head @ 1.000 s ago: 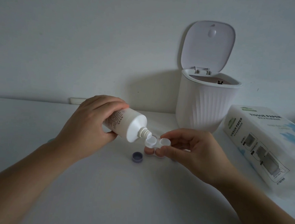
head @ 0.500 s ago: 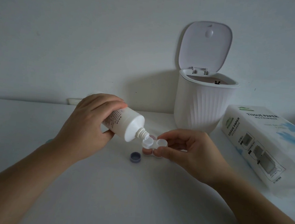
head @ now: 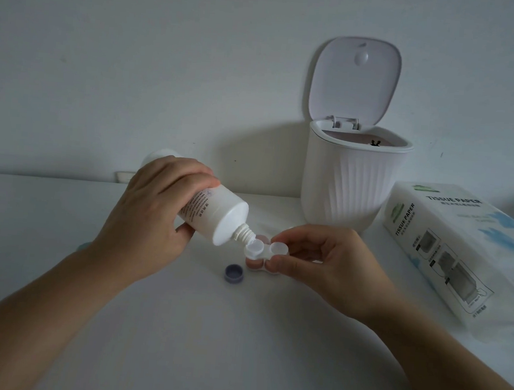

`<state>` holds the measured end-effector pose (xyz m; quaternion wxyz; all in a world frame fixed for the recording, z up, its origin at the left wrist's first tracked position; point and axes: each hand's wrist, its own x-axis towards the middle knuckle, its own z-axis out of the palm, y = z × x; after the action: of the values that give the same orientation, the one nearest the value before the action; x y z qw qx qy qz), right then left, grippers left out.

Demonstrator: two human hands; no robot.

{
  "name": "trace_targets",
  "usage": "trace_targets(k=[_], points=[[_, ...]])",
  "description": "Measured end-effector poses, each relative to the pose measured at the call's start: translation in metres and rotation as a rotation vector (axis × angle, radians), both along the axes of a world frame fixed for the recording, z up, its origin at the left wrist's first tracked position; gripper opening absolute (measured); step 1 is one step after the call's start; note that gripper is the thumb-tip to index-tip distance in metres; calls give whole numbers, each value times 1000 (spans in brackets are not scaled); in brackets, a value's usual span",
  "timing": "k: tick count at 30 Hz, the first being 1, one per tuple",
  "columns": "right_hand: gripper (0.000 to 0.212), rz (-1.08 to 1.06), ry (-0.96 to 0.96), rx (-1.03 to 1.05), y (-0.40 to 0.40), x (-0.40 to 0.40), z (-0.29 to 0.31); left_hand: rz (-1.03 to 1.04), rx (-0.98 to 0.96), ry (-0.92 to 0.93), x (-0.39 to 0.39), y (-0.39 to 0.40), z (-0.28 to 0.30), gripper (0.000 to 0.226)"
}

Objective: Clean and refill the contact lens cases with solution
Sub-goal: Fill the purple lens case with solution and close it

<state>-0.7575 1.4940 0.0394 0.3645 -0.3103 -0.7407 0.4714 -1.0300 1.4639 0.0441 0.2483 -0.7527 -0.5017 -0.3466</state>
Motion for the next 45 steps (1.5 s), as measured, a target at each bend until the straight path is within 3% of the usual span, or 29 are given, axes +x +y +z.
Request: trace_targets(k=[35, 45], points=[[17, -11, -56, 1, 0, -1, 1, 26, -15, 4, 3, -2, 0, 62], [14, 19, 7, -50, 0, -1, 1, 24, -26, -38, 2, -2, -1, 65]])
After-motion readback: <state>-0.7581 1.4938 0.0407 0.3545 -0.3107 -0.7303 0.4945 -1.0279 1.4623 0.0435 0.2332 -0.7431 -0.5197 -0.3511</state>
